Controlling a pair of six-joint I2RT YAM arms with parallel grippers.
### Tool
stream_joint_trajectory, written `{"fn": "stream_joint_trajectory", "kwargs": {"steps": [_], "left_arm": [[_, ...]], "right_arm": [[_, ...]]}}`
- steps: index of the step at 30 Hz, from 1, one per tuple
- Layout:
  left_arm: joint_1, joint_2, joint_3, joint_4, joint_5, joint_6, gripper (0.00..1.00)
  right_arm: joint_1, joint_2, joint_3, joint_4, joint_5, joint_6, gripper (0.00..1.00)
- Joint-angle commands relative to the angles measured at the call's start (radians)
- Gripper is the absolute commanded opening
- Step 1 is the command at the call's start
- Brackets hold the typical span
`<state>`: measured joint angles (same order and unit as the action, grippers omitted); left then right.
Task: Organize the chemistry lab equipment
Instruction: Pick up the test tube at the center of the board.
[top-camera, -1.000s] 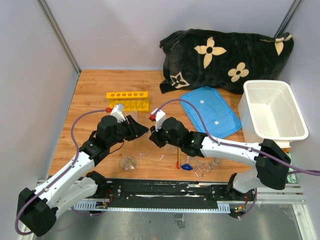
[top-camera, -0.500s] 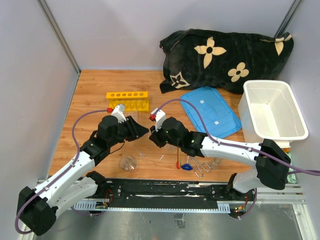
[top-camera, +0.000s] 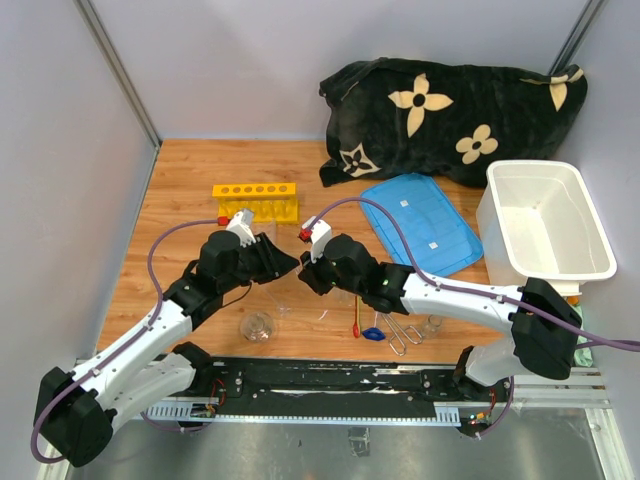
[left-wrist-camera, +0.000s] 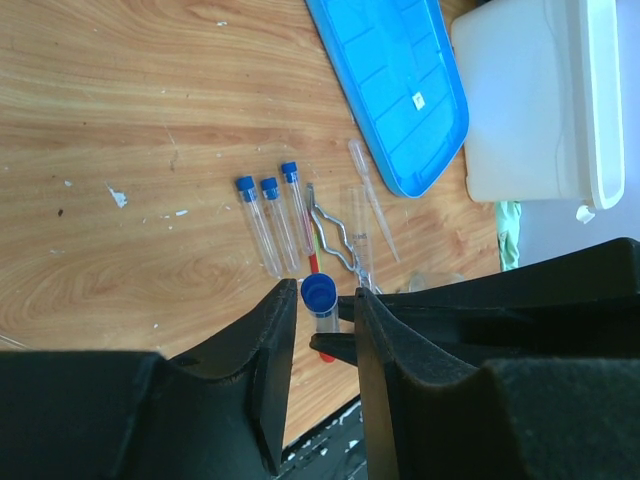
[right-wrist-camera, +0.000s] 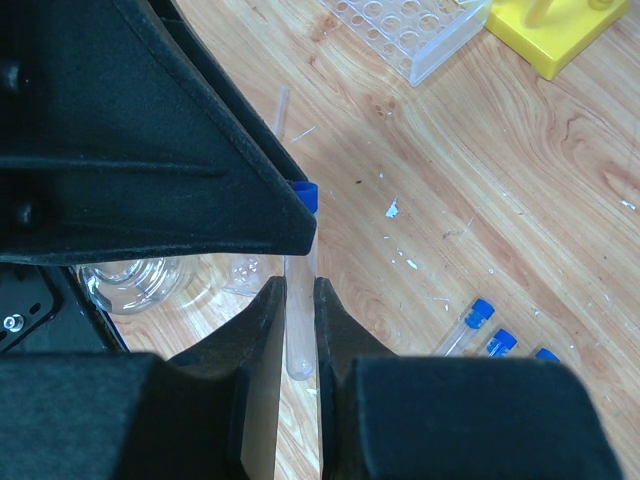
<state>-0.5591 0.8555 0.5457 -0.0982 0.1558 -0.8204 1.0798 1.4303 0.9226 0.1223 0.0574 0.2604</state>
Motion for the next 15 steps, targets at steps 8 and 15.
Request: {"fn": "stream_joint_trajectory", "kwargs": {"steps": [8,15], "left_arm": [[-0.013,-0.003,0.002,0.035,-0.005,0.001,0.29],[-0.013,0.005,-0.003,0.043,-0.006,0.006,0.19]], "right_arm": [[0.014,-0.017,0.035,-0.001,0.019,-0.015,0.01],[0.014,-0.013,0.033,-0.004,0.016,-0.011,0.01]]}}
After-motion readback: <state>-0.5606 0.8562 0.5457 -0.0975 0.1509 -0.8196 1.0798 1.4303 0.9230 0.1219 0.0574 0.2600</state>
